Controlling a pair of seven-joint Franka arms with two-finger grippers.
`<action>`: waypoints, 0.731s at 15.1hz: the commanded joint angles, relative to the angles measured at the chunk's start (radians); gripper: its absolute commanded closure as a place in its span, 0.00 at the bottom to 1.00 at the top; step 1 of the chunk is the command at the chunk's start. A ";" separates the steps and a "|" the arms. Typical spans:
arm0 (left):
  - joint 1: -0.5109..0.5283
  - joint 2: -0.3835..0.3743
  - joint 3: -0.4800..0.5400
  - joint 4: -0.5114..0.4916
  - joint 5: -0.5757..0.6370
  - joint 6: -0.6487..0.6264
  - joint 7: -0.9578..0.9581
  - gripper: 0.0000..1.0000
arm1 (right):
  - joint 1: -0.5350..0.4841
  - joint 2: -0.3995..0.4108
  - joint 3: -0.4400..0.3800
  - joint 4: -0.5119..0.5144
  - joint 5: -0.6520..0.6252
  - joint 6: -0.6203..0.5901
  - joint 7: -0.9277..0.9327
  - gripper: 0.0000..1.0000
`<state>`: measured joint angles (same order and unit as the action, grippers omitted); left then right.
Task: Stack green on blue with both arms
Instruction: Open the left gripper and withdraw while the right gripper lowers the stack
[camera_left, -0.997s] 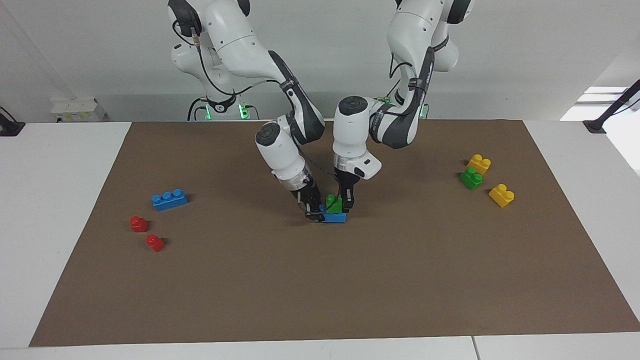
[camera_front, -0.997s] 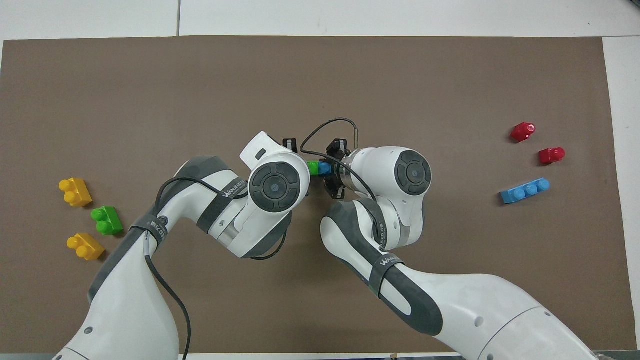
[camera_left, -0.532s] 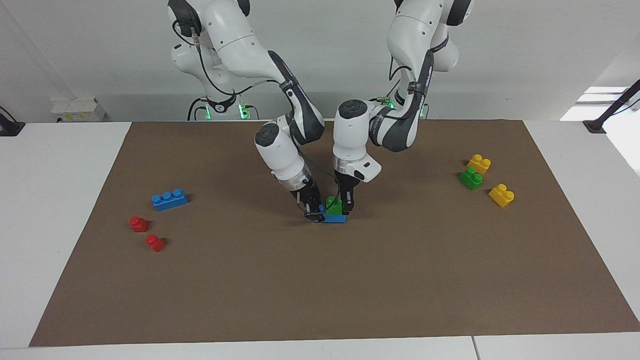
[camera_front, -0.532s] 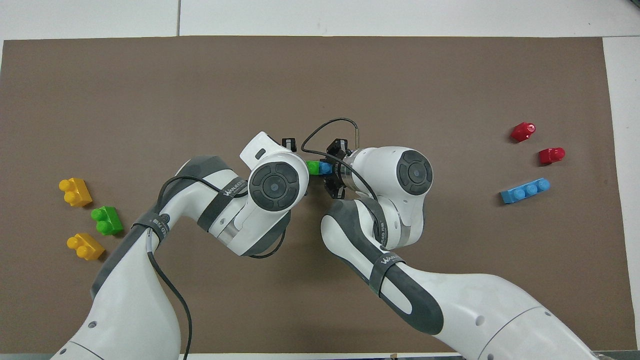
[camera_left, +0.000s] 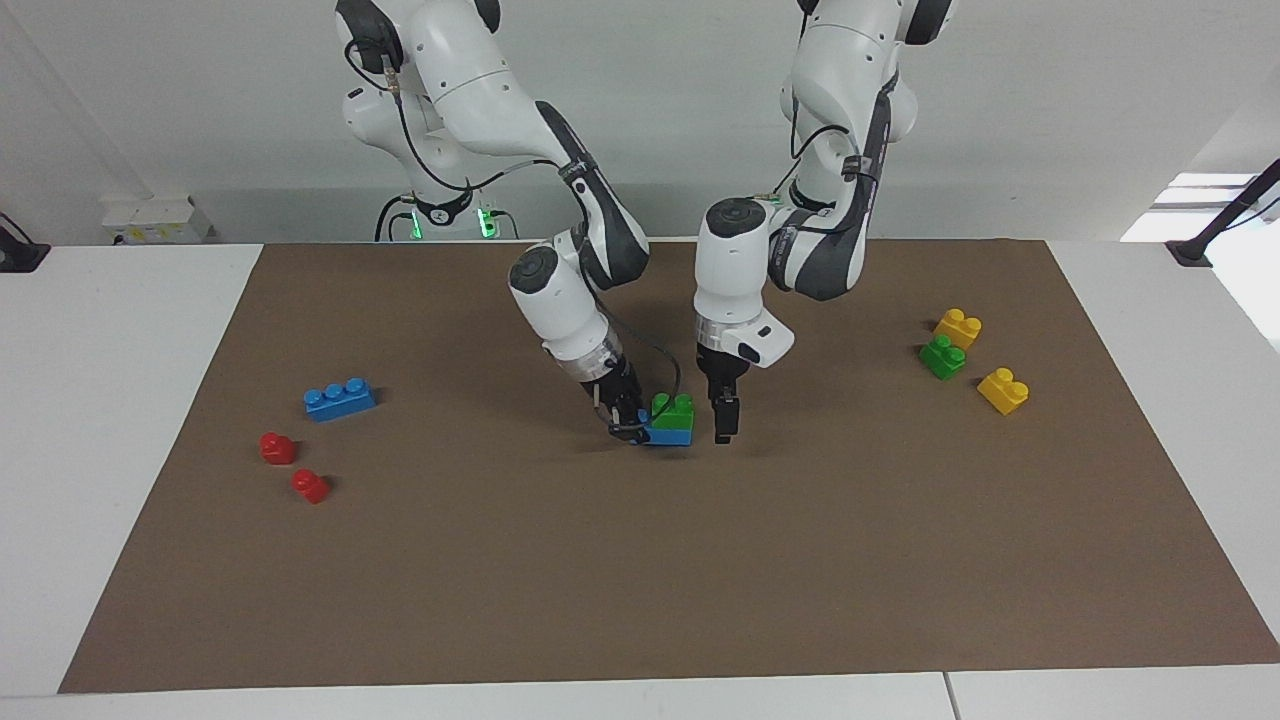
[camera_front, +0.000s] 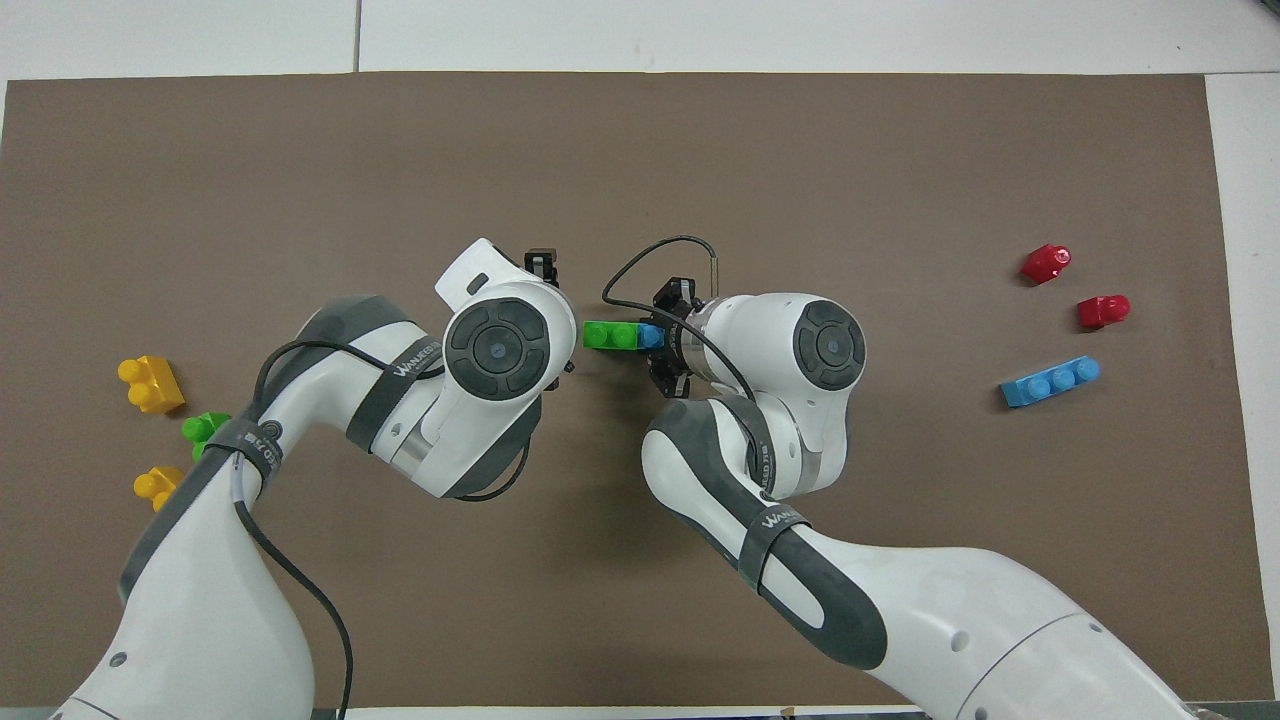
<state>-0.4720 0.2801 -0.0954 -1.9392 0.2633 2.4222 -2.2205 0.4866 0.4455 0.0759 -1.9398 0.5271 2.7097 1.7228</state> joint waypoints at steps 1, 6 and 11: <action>0.027 -0.058 -0.006 -0.023 0.022 -0.070 0.106 0.00 | -0.003 -0.005 0.001 -0.027 0.030 -0.013 -0.042 0.40; 0.071 -0.091 -0.009 -0.021 0.020 -0.146 0.347 0.00 | 0.003 -0.002 0.001 -0.015 0.028 -0.011 -0.043 0.27; 0.134 -0.122 -0.009 -0.018 0.013 -0.216 0.612 0.00 | -0.011 -0.004 0.001 0.004 0.028 -0.016 -0.045 0.25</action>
<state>-0.3688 0.1936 -0.0956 -1.9395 0.2644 2.2418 -1.7091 0.4884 0.4468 0.0740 -1.9427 0.5271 2.7073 1.7187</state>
